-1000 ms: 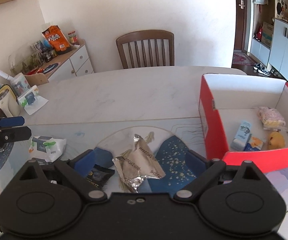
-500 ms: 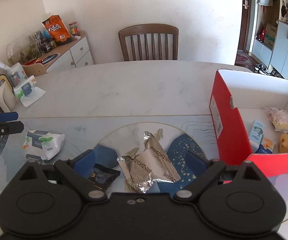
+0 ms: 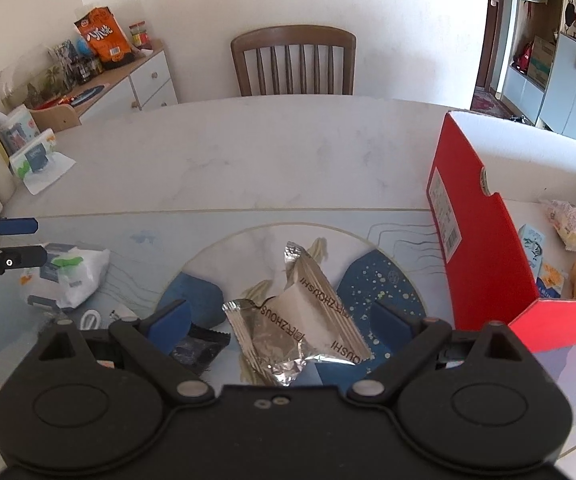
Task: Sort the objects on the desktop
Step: 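Grasp the silver foil bag with the right gripper while the left grasps the white-green packet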
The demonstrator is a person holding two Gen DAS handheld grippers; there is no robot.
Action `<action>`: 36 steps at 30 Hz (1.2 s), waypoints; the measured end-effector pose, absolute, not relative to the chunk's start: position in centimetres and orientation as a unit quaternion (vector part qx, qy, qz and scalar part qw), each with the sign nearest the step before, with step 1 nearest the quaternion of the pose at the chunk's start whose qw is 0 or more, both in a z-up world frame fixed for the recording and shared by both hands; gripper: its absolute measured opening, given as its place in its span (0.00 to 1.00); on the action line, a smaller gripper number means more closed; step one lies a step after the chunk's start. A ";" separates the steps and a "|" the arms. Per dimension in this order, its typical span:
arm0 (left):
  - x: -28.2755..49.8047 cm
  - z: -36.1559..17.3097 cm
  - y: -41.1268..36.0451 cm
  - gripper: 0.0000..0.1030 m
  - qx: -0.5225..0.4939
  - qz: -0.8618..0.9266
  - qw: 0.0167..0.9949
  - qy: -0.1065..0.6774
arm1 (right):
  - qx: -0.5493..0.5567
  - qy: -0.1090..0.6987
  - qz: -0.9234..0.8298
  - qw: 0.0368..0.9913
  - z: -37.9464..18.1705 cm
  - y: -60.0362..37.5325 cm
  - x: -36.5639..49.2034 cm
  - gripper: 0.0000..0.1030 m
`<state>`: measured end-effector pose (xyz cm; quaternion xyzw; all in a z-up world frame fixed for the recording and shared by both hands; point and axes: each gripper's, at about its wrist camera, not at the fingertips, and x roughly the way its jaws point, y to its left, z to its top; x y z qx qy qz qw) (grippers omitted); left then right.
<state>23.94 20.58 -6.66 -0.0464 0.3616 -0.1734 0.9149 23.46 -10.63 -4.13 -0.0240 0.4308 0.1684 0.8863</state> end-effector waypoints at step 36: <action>25.2 -10.0 21.3 0.76 -0.115 -0.219 0.891 0.382 | -0.022 0.490 0.173 0.854 -9.3 -11.0 25.7 0.61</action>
